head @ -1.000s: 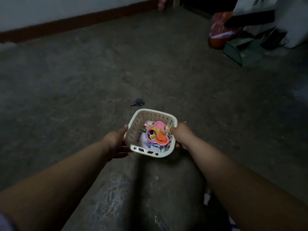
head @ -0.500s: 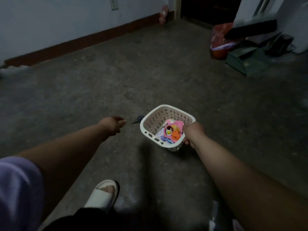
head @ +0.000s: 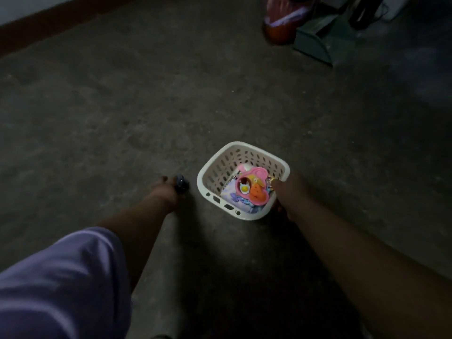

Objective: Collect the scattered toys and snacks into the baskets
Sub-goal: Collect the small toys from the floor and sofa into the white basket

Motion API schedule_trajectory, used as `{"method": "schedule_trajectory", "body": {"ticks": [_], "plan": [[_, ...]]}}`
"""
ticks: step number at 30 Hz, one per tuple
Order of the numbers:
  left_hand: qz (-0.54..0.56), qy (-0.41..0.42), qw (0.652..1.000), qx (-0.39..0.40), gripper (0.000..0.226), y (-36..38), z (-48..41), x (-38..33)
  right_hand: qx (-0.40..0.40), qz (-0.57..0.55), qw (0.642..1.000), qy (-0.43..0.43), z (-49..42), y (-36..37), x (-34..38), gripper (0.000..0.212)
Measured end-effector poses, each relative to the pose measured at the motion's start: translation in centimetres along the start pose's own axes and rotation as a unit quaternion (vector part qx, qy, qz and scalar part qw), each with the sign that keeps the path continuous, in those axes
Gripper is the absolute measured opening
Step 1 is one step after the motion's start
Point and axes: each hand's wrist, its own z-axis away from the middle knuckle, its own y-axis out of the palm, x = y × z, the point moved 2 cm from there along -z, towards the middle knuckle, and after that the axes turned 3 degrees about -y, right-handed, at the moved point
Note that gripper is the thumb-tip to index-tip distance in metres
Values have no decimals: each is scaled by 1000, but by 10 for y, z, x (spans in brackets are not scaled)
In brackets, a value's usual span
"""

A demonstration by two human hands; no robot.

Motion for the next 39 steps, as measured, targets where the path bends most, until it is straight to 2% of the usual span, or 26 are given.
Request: {"method": "schedule_trajectory", "body": {"ticks": [3,6,7,9,12,15,17,19,22,24,26,28,30,32,34,35,36,37,38,39], "plan": [[19,4,1000,-6,76,16,-37,2,-20,-31,999,26,-12,6,-6,33],[37,41,998,3,56,38,-66,4,-44,-59,996,43,-19,11,-18,28],[-20,68,997,-29,49,42,-71,4,-52,-63,996,46,-20,11,-21,27],[-64,85,993,-57,38,47,-75,2,-66,-62,994,57,-19,9,-28,27],[-11,69,994,-88,35,43,-71,-13,-84,-53,993,60,-13,-1,-33,26],[72,92,987,-109,44,23,-58,-46,-105,-55,991,62,-8,-11,-37,28],[123,126,971,-160,45,6,-40,-80,-115,-58,990,51,-5,-19,-38,29],[164,200,945,-200,45,-11,-14,-117,-132,-55,989,50,-1,-30,-38,30],[176,366,899,-164,47,-22,33,-168,-139,-58,987,47,5,-52,-42,34],[105,474,866,-121,50,-19,66,-189,-138,-63,987,46,10,-67,-45,36],[13,539,838,-88,51,-6,89,-205,-140,-74,986,48,19,-89,-51,37],[-74,553,827,-64,52,12,110,-213,-132,-74,988,32,33,-114,-60,37],[-110,569,807,-115,58,27,127,-224,-135,-84,987,23,45,-144,-76,37],[-128,547,807,-180,66,46,161,-250,-160,-89,983,30,67,-191,-107,35],[-79,434,881,-171,73,40,159,-256,-155,-76,985,19,66,-203,-106,33],[-36,375,919,-118,79,45,167,-265,-164,-69,984,20,71,-218,-113,32],[22,308,951,-16,79,63,186,-281,-173,-74,982,25,84,-243,-130,31],[103,243,961,79,71,80,209,-296,-183,-73,980,28,94,-266,-147,30],[170,179,956,161,58,88,225,-301,-189,-71,979,30,95,-275,-155,29],[206,139,945,211,44,106,244,-310,-196,-66,978,32,101,-291,-171,28]]}}
